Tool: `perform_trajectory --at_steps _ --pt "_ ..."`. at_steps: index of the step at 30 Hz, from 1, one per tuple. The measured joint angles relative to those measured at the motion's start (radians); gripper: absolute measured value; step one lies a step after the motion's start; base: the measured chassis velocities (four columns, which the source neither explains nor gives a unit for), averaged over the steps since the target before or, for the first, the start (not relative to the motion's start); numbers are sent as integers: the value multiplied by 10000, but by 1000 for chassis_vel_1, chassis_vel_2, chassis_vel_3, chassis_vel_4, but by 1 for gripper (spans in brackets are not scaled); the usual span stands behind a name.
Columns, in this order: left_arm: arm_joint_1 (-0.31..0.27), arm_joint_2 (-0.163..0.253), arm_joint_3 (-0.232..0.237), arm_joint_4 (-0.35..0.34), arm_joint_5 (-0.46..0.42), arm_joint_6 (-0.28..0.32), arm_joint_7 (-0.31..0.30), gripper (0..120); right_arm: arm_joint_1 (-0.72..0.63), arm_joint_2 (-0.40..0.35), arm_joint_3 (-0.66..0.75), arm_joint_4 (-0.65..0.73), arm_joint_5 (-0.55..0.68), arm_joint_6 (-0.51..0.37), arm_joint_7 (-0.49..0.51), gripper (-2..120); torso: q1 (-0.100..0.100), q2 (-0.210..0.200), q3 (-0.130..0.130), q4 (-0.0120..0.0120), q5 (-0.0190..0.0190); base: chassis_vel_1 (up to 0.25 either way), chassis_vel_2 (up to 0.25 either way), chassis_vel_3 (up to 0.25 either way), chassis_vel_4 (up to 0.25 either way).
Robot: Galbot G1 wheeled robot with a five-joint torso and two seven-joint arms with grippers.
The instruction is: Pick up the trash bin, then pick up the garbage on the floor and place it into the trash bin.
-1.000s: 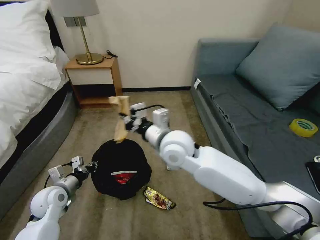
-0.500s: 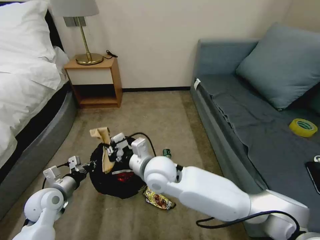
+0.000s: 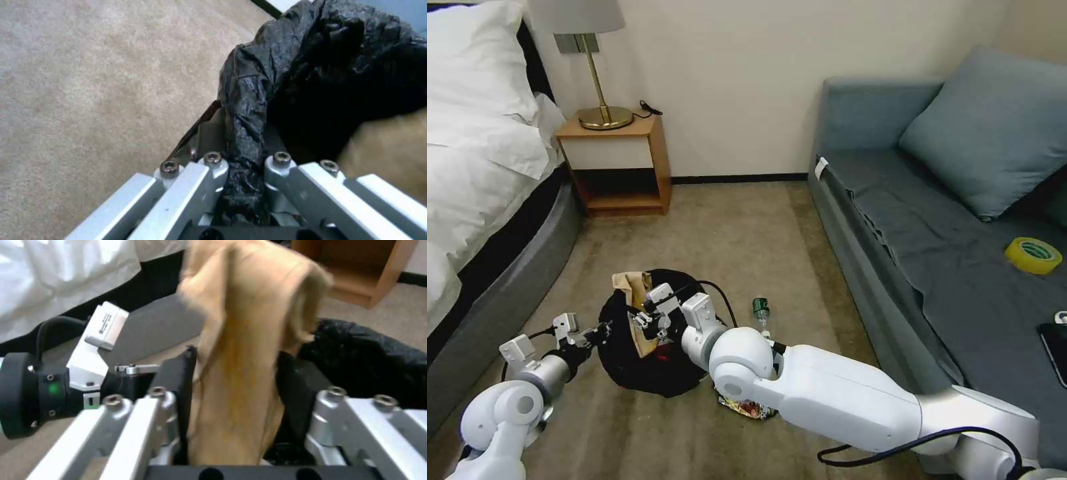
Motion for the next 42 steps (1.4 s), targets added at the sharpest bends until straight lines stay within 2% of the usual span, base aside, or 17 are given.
perform_trajectory --at_steps 4,5,9,10,13,16,18,20,23,25,27,28,32,37,38,39,42 --pt "6 195 -1 85 -185 -74 -9 4 199 168 -174 -133 84 -48 118 65 0 0 0 -1 0 0 0 0 0" --pt "6 195 -1 85 -185 -74 -9 4 199 168 -174 -133 84 -48 118 65 0 0 0 -1 0 0 0 0 0" --pt "-131 448 6 473 -293 -212 14 4 476 267 -459 -297 333 -50 226 83 0 0 0 2 1 0 0 0 0" --pt "-131 448 6 473 -293 -212 14 4 476 267 -459 -297 333 -50 226 83 0 0 0 2 1 0 0 0 0" --pt "-240 418 16 584 -363 -215 -2 4 575 225 -577 -359 406 -86 237 96 0 0 0 0 0 0 0 0 0" --pt "-254 346 12 538 -379 -210 -16 4 557 173 -513 -441 339 -100 160 99 0 0 0 1 0 0 0 0 0" --pt "-385 96 -69 549 -161 -202 -63 4 232 137 11 -565 -79 2 -69 100 0 0 0 0 1 0 0 0 0" --pt "-410 38 -101 557 -117 -195 -91 4 179 106 171 -532 -135 -6 -90 100 1 0 0 0 2 0 0 0 0" --pt "-489 -110 -193 681 93 -176 -143 4 96 -271 926 -268 -455 -50 -379 100 0 1 0 1 3 0 0 0 0" --pt "-563 -157 -255 842 272 -177 -147 4 114 -865 1370 -59 -597 -128 -726 100 0 1 0 4 3 0 0 0 0" --pt "-716 -207 -393 1077 453 -212 -150 4 148 -1873 1822 178 -894 -134 -1158 100 0 1 0 -5 3 0 0 0 0" --pt "-716 -207 -393 1077 453 -212 -150 4 148 -1873 1822 178 -894 -134 -1158 100 0 1 0 -5 3 0 0 0 0" --pt "-1050 -253 -709 1553 748 -335 -134 4 -451 -2945 2480 203 -1584 -117 -1784 100 0 1 0 -3 3 0 0 0 0" --pt "-1341 -172 -983 1838 833 -382 -126 4 -952 -3411 2687 -265 -1546 -348 -2316 100 0 1 0 -2 5 0 0 0 0" --pt "-1385 -70 -1181 1868 788 -391 -84 4 -832 -3523 2358 -1148 -834 -818 -3423 100 0 1 1 -1 5 0 0 0 0" --pt "-1363 -56 -1225 1869 772 -396 -69 4 -727 -3500 2243 -1484 -584 -977 -3908 100 0 1 0 0 3 0 0 0 0" --pt "-1291 -40 -1290 1859 734 -406 -44 4 -575 -3403 2091 -2031 -235 -1239 -4593 100 0 1 0 1 1 0 0 0 0"
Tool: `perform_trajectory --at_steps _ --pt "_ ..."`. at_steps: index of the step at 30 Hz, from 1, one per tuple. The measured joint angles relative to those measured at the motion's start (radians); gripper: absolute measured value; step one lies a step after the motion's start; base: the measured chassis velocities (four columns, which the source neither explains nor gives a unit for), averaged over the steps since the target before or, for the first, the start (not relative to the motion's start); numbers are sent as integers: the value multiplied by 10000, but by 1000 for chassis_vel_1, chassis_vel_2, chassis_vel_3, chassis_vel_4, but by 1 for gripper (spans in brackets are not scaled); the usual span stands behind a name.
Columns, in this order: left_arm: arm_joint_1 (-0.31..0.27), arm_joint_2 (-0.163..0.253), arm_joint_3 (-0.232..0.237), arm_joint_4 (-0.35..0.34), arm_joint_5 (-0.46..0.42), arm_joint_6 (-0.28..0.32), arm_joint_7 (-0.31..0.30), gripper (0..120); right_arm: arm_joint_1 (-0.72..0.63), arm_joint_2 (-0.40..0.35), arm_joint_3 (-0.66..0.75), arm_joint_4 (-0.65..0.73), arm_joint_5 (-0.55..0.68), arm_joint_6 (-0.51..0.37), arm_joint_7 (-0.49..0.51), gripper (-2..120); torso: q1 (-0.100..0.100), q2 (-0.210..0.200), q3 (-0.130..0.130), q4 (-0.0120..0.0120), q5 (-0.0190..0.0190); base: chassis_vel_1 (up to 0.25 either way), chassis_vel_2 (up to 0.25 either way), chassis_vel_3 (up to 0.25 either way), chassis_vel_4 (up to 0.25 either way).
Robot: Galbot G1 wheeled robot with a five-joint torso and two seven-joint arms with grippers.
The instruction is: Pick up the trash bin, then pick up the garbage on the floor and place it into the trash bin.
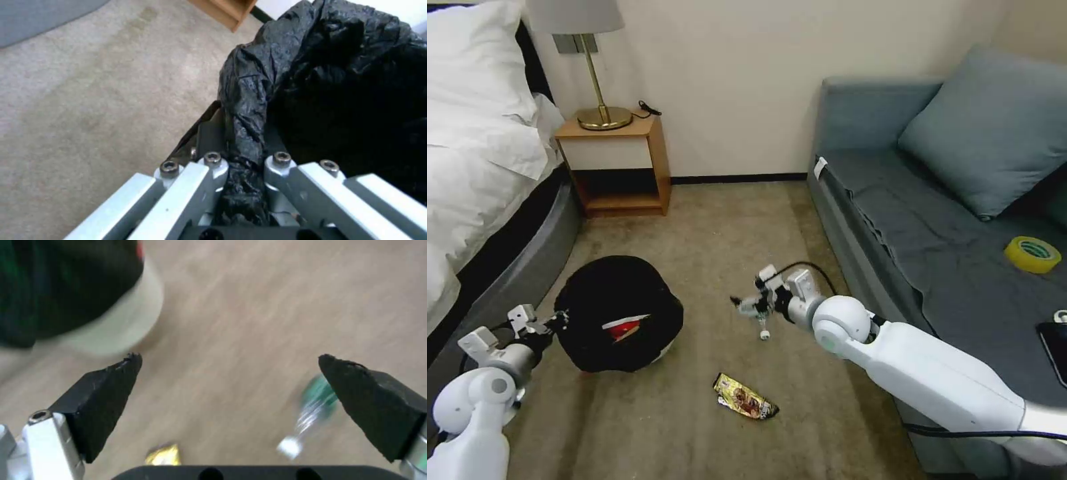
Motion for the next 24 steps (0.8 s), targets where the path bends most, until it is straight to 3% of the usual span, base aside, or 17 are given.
perform_trajectory --at_steps 4,10,12,18,24 --pt "284 65 -155 -24 -100 -61 105 4 298 268 -401 -1640 425 -361 -2374 100 0 0 0 1 0 0 0 0 0" --pt "466 195 -299 35 -268 -136 217 4 237 451 -638 -2976 251 -161 -3496 100 0 0 0 2 1 0 0 0 0" --pt "542 293 -361 146 -351 -201 283 4 80 448 -757 -3680 167 15 -4304 100 0 0 0 -2 1 0 0 0 0" --pt "666 320 -391 208 -397 -292 355 4 -279 447 -852 -4478 -321 222 -4897 100 0 0 0 -1 0 0 0 0 0" --pt "692 194 -330 201 -372 -333 389 4 -754 383 -912 -4420 -614 386 -5088 100 0 0 -1 -2 -1 0 0 0 0"
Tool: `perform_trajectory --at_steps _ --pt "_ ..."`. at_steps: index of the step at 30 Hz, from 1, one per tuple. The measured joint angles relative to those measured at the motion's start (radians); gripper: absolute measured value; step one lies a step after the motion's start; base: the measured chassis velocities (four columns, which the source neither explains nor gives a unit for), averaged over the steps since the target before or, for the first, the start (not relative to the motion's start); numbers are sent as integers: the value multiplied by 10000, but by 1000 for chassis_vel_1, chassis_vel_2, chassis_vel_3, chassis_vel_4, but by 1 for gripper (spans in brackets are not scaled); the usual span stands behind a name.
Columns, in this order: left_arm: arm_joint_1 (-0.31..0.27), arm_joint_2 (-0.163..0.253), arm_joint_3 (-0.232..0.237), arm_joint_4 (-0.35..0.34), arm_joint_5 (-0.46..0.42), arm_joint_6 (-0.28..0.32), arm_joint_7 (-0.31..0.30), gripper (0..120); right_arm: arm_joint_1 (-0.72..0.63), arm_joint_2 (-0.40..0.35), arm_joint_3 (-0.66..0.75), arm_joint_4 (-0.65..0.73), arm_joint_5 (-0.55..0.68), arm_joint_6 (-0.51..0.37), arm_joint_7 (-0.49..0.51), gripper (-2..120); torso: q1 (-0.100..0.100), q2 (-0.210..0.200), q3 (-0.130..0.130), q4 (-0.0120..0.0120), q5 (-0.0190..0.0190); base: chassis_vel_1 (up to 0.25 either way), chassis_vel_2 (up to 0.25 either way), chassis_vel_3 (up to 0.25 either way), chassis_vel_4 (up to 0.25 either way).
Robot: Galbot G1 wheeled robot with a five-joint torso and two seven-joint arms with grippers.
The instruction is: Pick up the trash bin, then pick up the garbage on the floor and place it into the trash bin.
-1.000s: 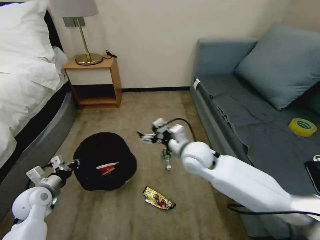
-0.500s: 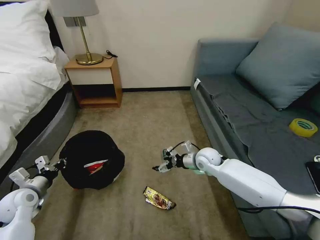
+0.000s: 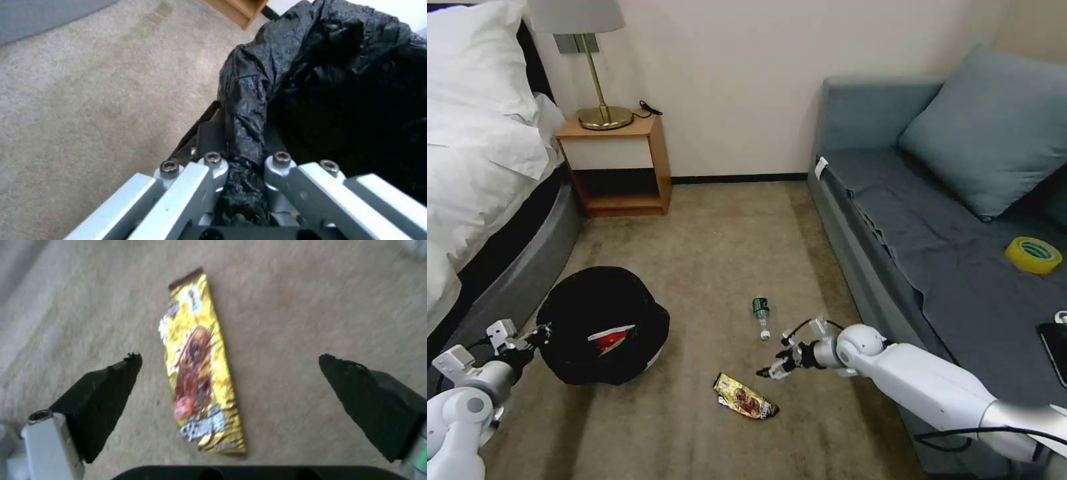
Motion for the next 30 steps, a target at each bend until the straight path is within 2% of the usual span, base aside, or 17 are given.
perform_trajectory --at_steps 7,18,30 --pt "-16 -85 50 -64 51 -3 18 4 -115 198 -181 -333 -228 176 -102 100 0 1 0 0 0 0 0 0 0" --pt "-78 -228 62 17 238 -86 105 4 149 1726 -936 -1750 -634 526 -291 100 0 -2 0 5 1 0 0 0 0" --pt "-133 -238 31 120 324 -117 153 4 142 2251 -983 -2371 -932 823 -329 100 0 -2 0 2 -1 0 0 0 0"
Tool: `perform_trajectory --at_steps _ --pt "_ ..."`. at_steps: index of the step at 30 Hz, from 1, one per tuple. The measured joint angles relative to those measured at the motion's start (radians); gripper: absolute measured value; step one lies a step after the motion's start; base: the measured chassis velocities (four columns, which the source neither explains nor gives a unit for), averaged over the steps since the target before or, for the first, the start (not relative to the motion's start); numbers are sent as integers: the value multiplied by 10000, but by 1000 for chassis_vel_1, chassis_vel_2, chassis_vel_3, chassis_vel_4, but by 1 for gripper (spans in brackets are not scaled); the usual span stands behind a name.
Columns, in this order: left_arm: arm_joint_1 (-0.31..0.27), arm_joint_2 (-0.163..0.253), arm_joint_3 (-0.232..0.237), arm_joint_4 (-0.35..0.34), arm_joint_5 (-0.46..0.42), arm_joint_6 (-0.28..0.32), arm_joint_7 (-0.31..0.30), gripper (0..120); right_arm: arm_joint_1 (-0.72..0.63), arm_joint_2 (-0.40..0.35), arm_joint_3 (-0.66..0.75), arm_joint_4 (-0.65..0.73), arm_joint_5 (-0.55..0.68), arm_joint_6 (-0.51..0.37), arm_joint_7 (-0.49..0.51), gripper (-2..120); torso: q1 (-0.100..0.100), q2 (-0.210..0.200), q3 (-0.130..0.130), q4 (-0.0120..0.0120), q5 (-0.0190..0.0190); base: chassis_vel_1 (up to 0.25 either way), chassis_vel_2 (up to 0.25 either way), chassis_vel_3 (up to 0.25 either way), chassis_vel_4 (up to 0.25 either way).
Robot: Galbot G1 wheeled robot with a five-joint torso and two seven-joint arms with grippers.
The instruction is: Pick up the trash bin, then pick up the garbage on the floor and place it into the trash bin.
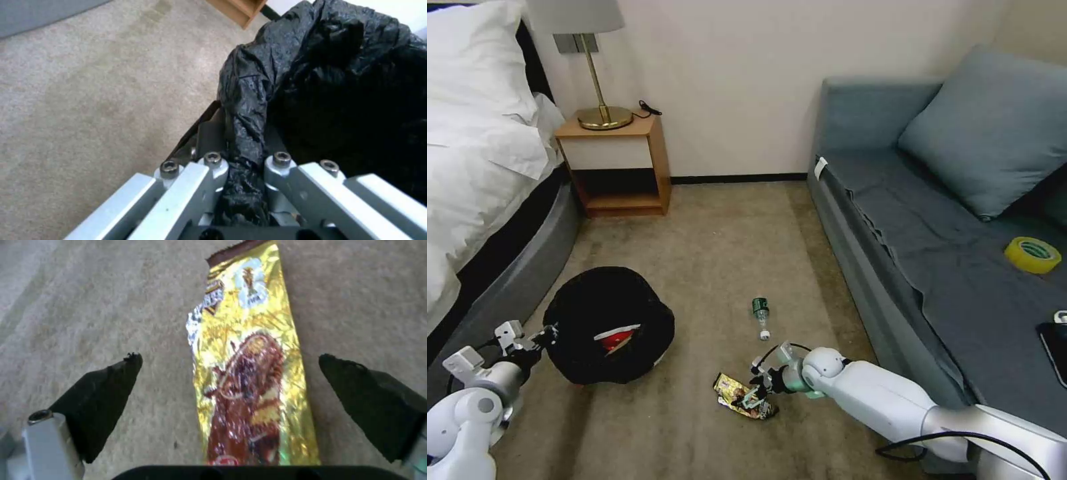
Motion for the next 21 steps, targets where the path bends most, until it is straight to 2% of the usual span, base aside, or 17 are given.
perform_trajectory --at_steps 7,21 --pt "28 -51 4 28 93 -42 50 4 -76 234 4 -136 -64 74 -28 100 0 0 0 -1 2 0 0 0 0" --pt "-79 -24 70 200 114 -106 85 4 -253 92 -77 208 -256 126 -97 100 0 1 0 -1 1 0 0 0 0"
